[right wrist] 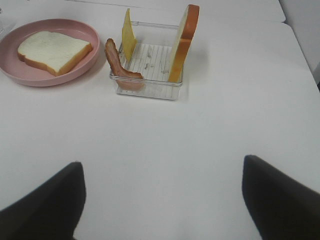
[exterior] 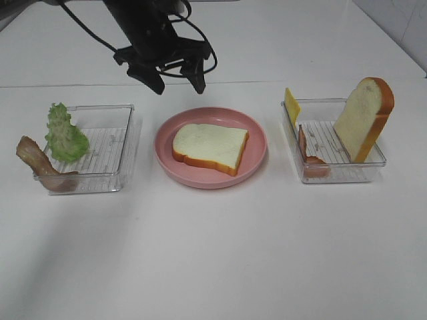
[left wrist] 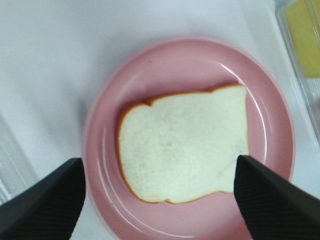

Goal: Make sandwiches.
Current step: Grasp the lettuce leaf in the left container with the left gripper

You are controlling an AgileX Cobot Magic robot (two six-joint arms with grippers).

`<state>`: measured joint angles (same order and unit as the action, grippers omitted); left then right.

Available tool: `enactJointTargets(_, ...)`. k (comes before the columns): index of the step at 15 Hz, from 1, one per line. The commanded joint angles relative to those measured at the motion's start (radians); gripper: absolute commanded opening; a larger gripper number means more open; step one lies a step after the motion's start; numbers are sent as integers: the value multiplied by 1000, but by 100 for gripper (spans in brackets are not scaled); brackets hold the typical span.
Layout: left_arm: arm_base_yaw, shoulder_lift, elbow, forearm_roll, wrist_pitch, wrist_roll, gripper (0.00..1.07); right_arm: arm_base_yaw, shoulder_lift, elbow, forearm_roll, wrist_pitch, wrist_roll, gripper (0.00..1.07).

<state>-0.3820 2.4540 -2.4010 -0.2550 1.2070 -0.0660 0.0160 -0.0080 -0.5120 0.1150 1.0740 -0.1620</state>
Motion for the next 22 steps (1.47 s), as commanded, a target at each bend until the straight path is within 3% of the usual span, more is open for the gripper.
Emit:
enactJointTargets(1, 2, -54, -29, 71, 83, -71, 77, -6, -11, 5, -1, -9, -1, 80)
enactJointTargets(4, 11, -101, -28, 194, 83, -72, 76, -6, -11, 5, -1, -9, -1, 80)
enactJointTargets(7, 78, -174, 14, 138, 83, -94, 75, -6, -11, 5, -1, -9, -1, 80)
enactJointTargets(13, 195, -353, 313, 172, 83, -91, 75, -6, -11, 5, -1, -9, -1, 80)
enactJointTargets(17, 263, -351, 468, 255, 81, -92, 75, -6, -11, 5, -1, -9, -1, 80)
enactJointTargets(22, 281, -264, 479, 255, 54, -90, 75, -6, -11, 5, -1, -9, -1, 80)
